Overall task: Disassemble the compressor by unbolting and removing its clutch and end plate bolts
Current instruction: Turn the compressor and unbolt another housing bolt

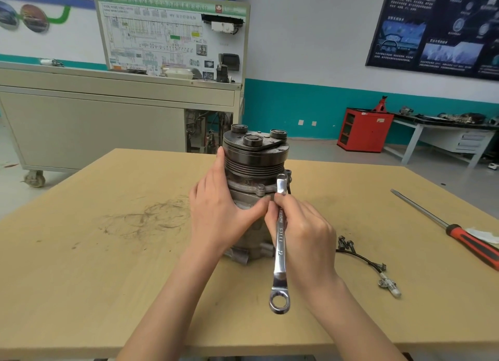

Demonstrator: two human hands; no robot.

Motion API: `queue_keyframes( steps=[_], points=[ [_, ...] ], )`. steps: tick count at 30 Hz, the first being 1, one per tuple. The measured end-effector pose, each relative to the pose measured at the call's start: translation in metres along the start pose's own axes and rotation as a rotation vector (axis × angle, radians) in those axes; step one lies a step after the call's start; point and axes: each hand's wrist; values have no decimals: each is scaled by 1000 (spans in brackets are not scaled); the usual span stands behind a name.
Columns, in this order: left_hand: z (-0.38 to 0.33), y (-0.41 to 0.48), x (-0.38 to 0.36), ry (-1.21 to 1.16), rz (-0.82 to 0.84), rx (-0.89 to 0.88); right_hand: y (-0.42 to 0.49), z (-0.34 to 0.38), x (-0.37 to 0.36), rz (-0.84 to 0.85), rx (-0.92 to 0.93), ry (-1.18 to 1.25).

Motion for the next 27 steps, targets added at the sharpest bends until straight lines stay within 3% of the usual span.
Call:
queue_keyframes(
  steps=[6, 10, 12, 14, 17, 21, 24, 27],
  points=[
    [-1, 0, 0, -1, 4, 9, 7, 8, -6, -27, -24, -83],
    [-1, 0, 0, 3, 6, 10, 1, 5, -10, -42, -21, 12],
    [0, 0, 0, 11, 5, -4, -3, -11, -5, -38, -55, 175],
    [1, 1, 1, 24, 5, -10, -4, -34, 5, 13, -212, 519],
    [1, 0, 1, 31, 10, -15, 13, -79, 16, 236, -470, 1045],
    [0, 0, 0, 39, -2, -7, 46, -125, 3, 582, -727, 1461],
    [0, -1, 0, 27, -1, -10, 54, -136, -20, 652, -846, 1651],
    [0, 1, 1, 24, 0, -11, 56, -137, -29, 655, -844, 1706]
  ],
)
Point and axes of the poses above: each hand's wrist, its own y-axis towards the middle knuckle, its own x-axis out of the back of the hand, z = x × y, and after that the axes turned 13 degrees about y, right-handed
